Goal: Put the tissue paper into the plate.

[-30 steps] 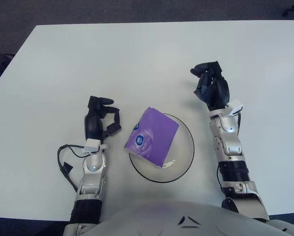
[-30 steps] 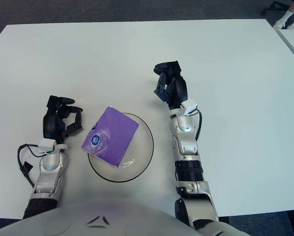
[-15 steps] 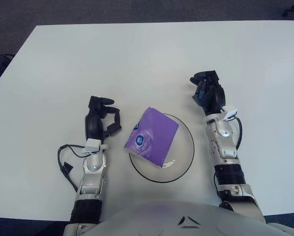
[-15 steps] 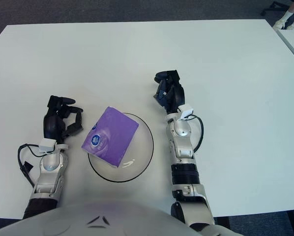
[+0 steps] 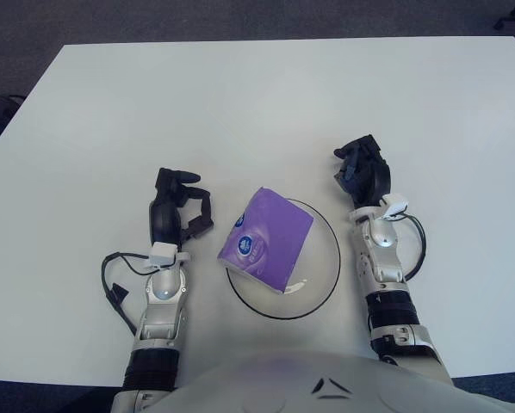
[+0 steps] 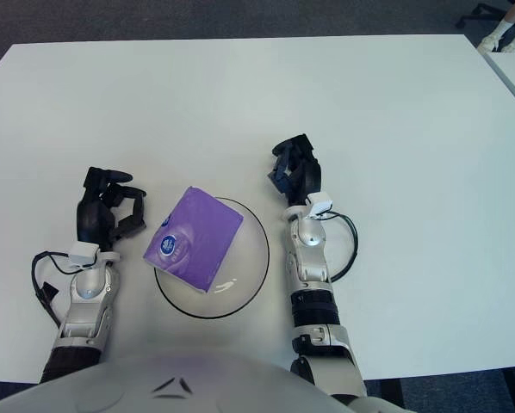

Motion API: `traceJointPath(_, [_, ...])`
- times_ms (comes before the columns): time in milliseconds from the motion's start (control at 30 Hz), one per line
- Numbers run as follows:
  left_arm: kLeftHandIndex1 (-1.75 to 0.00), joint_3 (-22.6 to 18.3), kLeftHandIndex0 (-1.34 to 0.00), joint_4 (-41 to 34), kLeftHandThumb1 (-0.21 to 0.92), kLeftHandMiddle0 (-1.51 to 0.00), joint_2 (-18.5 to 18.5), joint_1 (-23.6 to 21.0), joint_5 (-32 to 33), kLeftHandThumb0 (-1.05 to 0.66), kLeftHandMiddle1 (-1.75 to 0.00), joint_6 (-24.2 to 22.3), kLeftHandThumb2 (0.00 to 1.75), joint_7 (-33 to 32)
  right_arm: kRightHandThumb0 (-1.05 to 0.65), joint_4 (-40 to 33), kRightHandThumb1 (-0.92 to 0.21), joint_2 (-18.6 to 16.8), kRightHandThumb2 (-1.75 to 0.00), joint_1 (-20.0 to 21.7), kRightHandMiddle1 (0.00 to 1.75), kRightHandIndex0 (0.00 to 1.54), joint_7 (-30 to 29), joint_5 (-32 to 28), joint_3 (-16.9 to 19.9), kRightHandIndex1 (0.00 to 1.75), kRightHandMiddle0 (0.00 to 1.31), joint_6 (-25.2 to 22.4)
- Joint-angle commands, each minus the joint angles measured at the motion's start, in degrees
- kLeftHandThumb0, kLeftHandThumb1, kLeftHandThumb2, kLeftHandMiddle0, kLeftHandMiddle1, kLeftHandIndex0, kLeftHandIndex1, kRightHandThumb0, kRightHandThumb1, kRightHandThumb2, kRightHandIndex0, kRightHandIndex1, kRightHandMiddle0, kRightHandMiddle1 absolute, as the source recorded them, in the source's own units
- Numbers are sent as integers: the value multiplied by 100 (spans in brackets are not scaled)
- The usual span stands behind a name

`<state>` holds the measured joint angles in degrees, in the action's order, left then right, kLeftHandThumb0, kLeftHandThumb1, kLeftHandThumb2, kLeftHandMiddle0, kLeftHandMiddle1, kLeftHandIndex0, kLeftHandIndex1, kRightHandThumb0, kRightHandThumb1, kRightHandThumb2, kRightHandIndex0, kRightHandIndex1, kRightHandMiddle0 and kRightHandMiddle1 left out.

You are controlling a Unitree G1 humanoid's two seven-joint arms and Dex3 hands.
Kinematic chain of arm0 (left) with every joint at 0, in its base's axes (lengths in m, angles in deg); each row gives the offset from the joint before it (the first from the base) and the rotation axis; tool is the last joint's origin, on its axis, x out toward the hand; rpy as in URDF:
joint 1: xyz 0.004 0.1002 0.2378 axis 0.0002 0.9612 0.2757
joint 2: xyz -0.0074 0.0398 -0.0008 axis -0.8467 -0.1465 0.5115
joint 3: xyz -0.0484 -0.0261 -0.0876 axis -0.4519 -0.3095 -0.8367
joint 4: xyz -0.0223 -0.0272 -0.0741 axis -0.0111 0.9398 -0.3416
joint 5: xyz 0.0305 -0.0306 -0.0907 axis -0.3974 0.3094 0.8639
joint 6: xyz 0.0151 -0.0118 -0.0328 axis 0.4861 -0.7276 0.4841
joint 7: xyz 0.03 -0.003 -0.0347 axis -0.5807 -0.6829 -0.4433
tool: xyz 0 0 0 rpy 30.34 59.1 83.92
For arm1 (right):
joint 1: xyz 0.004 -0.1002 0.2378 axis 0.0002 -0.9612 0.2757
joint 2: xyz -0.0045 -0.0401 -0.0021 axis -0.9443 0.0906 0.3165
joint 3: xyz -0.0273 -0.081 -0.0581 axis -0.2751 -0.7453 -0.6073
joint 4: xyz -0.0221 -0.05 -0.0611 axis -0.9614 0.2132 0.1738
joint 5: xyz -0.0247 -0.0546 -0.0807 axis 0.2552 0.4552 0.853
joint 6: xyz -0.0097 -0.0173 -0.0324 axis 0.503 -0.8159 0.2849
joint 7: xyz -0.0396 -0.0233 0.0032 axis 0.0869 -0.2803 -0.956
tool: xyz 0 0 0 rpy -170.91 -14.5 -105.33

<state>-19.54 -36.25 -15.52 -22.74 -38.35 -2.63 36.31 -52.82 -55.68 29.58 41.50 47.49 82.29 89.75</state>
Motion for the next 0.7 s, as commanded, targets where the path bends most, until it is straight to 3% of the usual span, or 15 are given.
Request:
traceJointPath(0, [-175,70,-37,636,42,-67,93,445,-85,-1,-142,-177,110,-10,-43,331,-53,-7,-108,-246,175,73,3,13,54,170,47,-39])
traceJointPath(367, [-175,75,-35,676,43,-67,43,456,-95,-1,-143,-56,110,24,-42,515,-51,6,-108,-389,175,73,-157,186,45,174,46,28])
traceJointPath(667, [-175,79,-36,507,43,-67,91,488,-90,-1,-140,-252,108,-6,-43,708,-49,-57,-111,-641,175,78,-302,412,-26,175,48,243])
